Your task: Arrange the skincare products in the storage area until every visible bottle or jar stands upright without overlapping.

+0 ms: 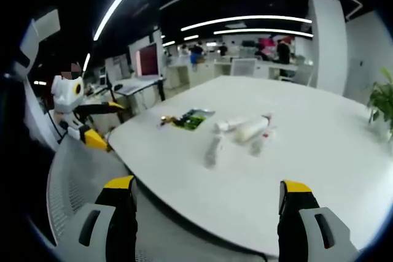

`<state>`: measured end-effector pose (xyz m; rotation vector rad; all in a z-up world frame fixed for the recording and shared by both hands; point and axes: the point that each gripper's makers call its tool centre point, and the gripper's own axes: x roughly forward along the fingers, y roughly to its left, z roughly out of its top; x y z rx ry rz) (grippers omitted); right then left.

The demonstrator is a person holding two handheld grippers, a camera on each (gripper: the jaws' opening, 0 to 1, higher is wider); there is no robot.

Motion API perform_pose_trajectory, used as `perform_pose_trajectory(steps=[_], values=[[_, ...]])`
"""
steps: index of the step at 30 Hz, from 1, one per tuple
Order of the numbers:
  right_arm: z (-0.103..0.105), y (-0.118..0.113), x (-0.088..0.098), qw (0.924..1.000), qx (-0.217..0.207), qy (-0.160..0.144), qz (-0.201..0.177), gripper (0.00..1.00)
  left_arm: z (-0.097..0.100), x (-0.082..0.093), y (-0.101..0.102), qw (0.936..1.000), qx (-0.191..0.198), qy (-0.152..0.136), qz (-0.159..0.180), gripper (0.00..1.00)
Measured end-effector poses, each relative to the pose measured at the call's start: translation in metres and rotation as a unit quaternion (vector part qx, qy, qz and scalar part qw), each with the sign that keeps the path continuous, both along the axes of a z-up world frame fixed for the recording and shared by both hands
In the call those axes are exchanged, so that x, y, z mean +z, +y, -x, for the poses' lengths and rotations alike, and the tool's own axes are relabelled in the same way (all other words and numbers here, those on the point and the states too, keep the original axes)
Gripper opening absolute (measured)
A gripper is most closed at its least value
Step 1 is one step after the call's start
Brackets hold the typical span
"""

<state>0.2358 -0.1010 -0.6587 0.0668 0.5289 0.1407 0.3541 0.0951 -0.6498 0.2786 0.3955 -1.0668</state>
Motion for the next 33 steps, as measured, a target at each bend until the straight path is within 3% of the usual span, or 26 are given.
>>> perform_pose_trajectory(steps=[16, 23, 28, 33], values=[[0.000, -0.001, 0.002, 1.0000, -0.008, 0.000, -0.004, 0.99, 0.003, 0.002, 0.001, 0.9999, -0.008, 0.009, 0.003, 0.99], [-0.001, -0.004, 0.006, 0.9999, -0.001, 0.010, 0.010, 0.99, -0.007, 0.006, 0.006, 1.0000, -0.005, 0.005, -0.004, 0.99], [-0.016, -0.014, 0.018, 0.9999, -0.006, -0.006, 0.013, 0.99, -0.019, 0.011, 0.006, 1.0000, 0.003, 0.000, -0.002, 0.99], [-0.037, -0.018, 0.026, 0.9992, 0.019, -0.012, 0.034, 0.99, -0.029, 0.014, -0.002, 1.0000, 0.001, -0.005, -0.004, 0.99]])
